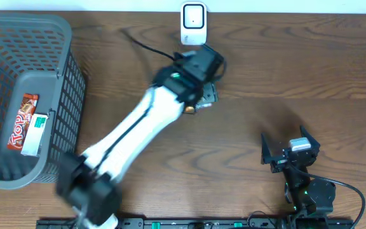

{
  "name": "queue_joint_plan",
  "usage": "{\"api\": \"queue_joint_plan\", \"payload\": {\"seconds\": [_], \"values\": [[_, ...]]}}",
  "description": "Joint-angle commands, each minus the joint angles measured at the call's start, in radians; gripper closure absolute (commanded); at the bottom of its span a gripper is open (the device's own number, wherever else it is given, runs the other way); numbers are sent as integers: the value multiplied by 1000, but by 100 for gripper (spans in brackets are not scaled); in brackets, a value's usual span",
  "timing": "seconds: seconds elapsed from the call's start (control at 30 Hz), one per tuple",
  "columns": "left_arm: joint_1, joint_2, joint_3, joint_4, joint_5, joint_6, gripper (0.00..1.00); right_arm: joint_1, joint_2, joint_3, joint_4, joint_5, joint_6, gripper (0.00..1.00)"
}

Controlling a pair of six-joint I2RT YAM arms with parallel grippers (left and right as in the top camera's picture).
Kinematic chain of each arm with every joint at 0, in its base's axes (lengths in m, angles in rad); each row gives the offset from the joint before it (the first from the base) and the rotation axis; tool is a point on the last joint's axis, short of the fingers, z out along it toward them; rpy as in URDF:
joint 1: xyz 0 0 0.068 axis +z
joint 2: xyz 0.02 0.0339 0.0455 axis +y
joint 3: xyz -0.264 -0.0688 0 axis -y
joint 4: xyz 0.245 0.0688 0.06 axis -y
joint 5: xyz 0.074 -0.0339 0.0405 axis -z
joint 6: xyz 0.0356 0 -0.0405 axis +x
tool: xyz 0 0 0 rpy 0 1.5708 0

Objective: Scan the item barcode
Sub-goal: 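Present the orange box to the scanner and drop it beside the bottle, then reach the left gripper into the basket and grasp the Panadol box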

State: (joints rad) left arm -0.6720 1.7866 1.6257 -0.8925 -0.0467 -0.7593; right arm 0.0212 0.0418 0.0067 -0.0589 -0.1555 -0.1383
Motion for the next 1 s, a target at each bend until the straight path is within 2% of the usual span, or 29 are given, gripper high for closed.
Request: {"api": "queue_joint_plan", "payload": {"seconds": [0.0, 0.1, 0.27, 0.43, 0.5, 0.63, 0.77, 0.9, 0.97], "values": [[-13, 183, 0, -2, -63, -2, 28, 7, 0, -1, -4, 8, 11, 1], [-15, 284, -1, 30, -40, -1, 28, 7, 0, -1, -4, 8, 11, 1], [-15, 376, -1, 110, 83, 0, 26, 7, 0, -1, -5, 8, 11, 1], [-8, 356, 8, 142, 84, 48, 4, 7, 0, -1, -5, 8, 11, 1], [9, 305, 34, 122, 84, 105, 2, 7, 0, -1, -5, 8, 11, 1], [81, 72, 225, -53, 85, 294, 2, 7, 0, -1, -5, 8, 11, 1], [164, -154, 412, -139, 62, 430, 2, 7, 0, -1, -5, 8, 11, 1], [331, -356, 488, -103, -141, 423, 2, 6, 0, -1, -5, 8, 11, 1], [456, -421, 488, -103, -165, 409, 1, 7, 0, -1, -5, 8, 11, 1]]}}
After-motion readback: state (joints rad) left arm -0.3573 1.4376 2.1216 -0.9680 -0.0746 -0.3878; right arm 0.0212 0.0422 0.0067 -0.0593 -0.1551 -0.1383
